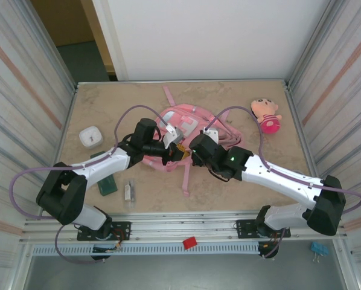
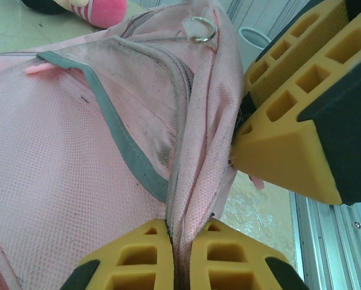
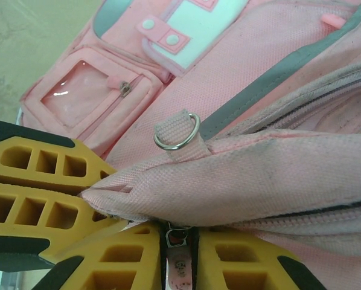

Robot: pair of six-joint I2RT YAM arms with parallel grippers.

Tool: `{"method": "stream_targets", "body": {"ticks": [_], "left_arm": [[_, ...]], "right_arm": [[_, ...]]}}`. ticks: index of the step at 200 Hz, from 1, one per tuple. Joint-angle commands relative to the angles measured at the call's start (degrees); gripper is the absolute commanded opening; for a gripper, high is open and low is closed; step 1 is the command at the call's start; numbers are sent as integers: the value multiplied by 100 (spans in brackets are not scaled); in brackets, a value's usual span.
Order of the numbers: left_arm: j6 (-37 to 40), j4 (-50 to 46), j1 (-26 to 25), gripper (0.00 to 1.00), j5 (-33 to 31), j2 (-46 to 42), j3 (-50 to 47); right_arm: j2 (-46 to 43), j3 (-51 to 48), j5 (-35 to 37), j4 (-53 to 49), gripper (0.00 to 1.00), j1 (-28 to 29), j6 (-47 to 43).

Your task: Pack the student bag

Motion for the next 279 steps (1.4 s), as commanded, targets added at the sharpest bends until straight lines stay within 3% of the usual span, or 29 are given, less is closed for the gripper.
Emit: {"method": "stream_targets", "body": {"ticks": [1, 21, 76, 116, 157, 174, 208, 229, 251, 279], "left_arm": [[-256, -118, -10, 0, 735, -130, 162], [-233, -151, -8, 0, 717, -142, 168], [-212, -160, -8, 0, 691, -103, 190], [14, -379, 9, 0, 523, -97, 189], [321, -639, 94, 0, 280, -147, 147], [419, -672, 104, 0, 172, -159, 113], [657, -920, 98, 0, -91, -180, 141], [693, -966, 99, 0, -92, -204, 146], [505, -907, 85, 12, -92, -223, 147], [-361, -664, 62, 52, -203, -465, 10]], "right_arm": [[92, 130, 1002, -637, 21, -130, 109], [177, 268, 1202, -976, 26, -96, 150], [43, 181, 1058, -783, 5, -93, 7], [-130, 158, 821, -814, 1, -183, -91], [-765, -230, 138, -875, 0, -722, -423], [-1062, -413, -337, -865, 0, -1082, -770], [-1376, -647, -2361, -840, 0, -2125, -1676], [-1356, -692, -3258, -889, 0, -2398, -2164], [-1179, -725, -3889, -809, 0, -2423, -2387], [-1036, -968, -4375, -412, 0, -2406, -2205]]}}
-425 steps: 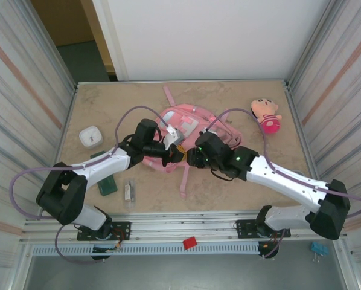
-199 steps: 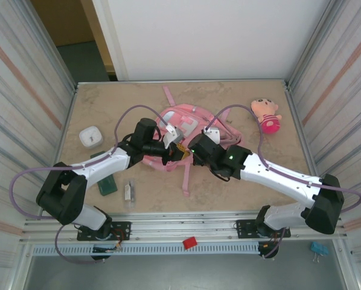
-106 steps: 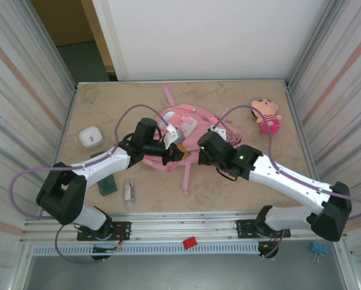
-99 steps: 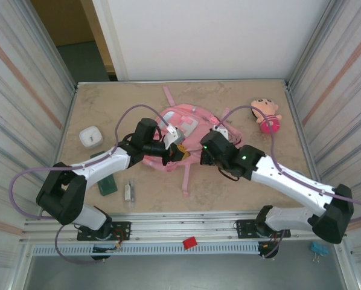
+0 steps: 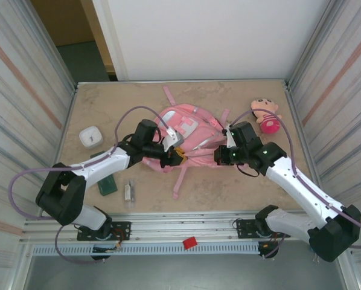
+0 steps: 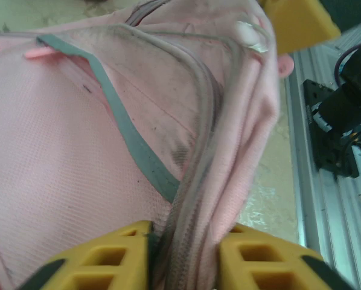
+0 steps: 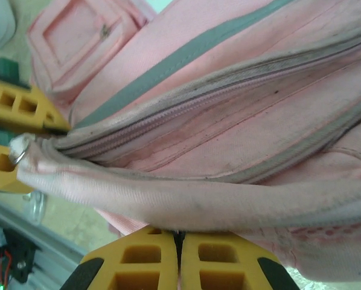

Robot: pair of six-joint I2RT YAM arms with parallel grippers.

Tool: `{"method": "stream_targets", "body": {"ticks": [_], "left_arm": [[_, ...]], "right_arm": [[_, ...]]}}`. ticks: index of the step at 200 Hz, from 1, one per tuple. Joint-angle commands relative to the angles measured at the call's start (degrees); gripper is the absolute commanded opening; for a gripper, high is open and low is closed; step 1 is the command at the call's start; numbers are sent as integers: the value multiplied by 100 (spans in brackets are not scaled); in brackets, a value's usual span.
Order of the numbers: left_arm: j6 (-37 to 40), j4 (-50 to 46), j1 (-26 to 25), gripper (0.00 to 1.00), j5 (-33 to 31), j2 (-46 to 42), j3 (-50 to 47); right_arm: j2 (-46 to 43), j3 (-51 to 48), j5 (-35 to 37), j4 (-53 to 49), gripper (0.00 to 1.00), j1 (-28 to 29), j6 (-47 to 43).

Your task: Pack the student bag

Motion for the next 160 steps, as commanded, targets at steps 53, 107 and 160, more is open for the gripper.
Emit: {"method": "stream_targets", "body": {"ticks": [53, 107, 160], "left_arm": [[-2902, -640, 42, 77, -2017, -1176, -555], [-4192, -510, 106, 81, -3038, -1181, -1285], [-4161, 650, 306, 82, -2843, -116, -975]], "right_arm": [[284, -720, -675, 669, 0, 322, 225], [585, -901, -430, 744, 0, 776, 295], [741, -1126, -371, 1381, 0, 1353, 801]]}}
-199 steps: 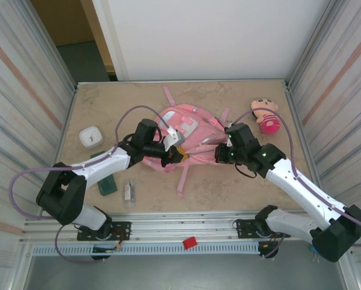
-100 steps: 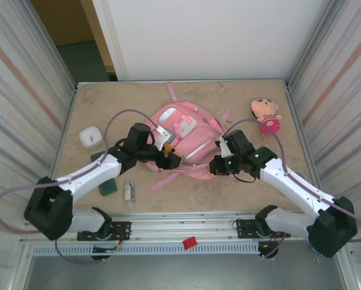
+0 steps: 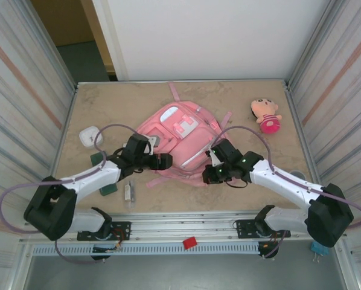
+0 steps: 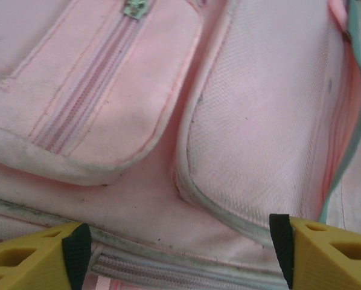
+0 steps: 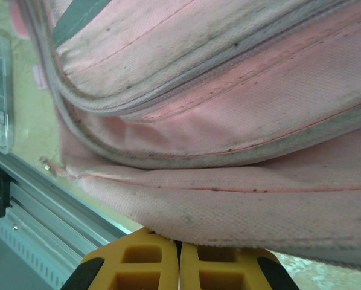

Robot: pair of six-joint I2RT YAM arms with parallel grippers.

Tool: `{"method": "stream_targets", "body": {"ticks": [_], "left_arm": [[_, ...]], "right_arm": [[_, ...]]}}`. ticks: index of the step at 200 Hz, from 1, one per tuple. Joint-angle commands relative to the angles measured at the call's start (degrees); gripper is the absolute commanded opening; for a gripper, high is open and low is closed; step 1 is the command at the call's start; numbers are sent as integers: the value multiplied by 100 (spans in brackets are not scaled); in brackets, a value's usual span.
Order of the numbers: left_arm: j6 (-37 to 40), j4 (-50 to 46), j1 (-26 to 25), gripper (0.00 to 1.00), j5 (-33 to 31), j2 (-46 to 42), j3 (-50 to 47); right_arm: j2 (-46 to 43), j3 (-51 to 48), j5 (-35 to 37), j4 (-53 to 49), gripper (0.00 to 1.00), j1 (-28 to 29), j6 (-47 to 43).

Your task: Pack the student bag

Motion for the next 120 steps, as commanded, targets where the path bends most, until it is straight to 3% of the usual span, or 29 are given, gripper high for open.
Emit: {"method": "stream_targets", "body": {"ticks": [1, 36, 63, 97, 120], "left_arm": [[-92, 622, 118, 82, -91, 587, 317], [4, 932, 317, 82, 226, 1508, 1112], [-208, 1136, 537, 81, 439, 1663, 1452], [-575, 786, 593, 81, 378, 877, 1050], [-1362, 599, 510, 78, 329, -73, 284]], "right_arm": [[61, -109, -25, 594, 0, 280, 396], [386, -64, 285, 1160, 0, 684, 779], [663, -87, 423, 1697, 0, 732, 976], [1118, 112, 184, 2011, 0, 763, 951], [1347, 248, 11, 2063, 0, 824, 913]]}}
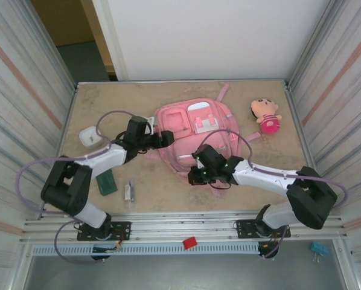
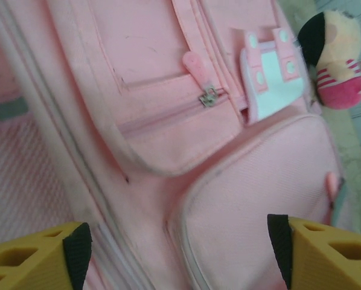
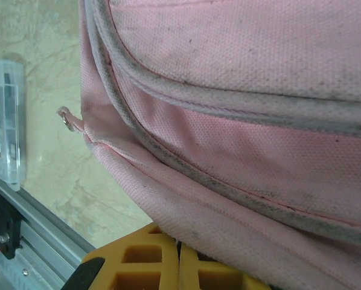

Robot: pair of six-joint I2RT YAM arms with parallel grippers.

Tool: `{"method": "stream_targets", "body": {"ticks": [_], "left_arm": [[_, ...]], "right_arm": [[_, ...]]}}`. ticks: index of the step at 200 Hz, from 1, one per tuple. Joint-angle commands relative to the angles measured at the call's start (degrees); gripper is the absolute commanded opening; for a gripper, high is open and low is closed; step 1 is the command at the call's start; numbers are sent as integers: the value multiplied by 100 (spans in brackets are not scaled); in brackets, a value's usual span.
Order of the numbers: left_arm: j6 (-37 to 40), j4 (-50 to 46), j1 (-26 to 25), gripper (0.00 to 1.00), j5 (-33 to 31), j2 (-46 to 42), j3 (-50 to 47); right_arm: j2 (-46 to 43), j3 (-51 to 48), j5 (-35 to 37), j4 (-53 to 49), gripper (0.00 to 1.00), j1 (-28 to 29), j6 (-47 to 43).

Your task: Pack the student bag

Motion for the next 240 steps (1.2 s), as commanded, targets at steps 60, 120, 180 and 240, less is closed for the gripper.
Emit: {"method": "stream_targets", "body": {"ticks": [60, 120, 180, 240], "left_arm": [[-3377, -46, -1003, 69, -839, -2611, -2266], [-4346, 1474, -1473, 63, -961, -1866, -2603], [-4357, 2019, -1570, 26, -998, -971, -2440], [-3553, 713, -1237, 0, -1554, -1605, -2439]], "right_arm": [[369, 496, -446, 387, 0, 227, 26], [551, 601, -566, 483, 0, 373, 41], [446, 657, -465, 255, 0, 425, -7], [-428, 107, -179, -922, 0, -162, -296]]}}
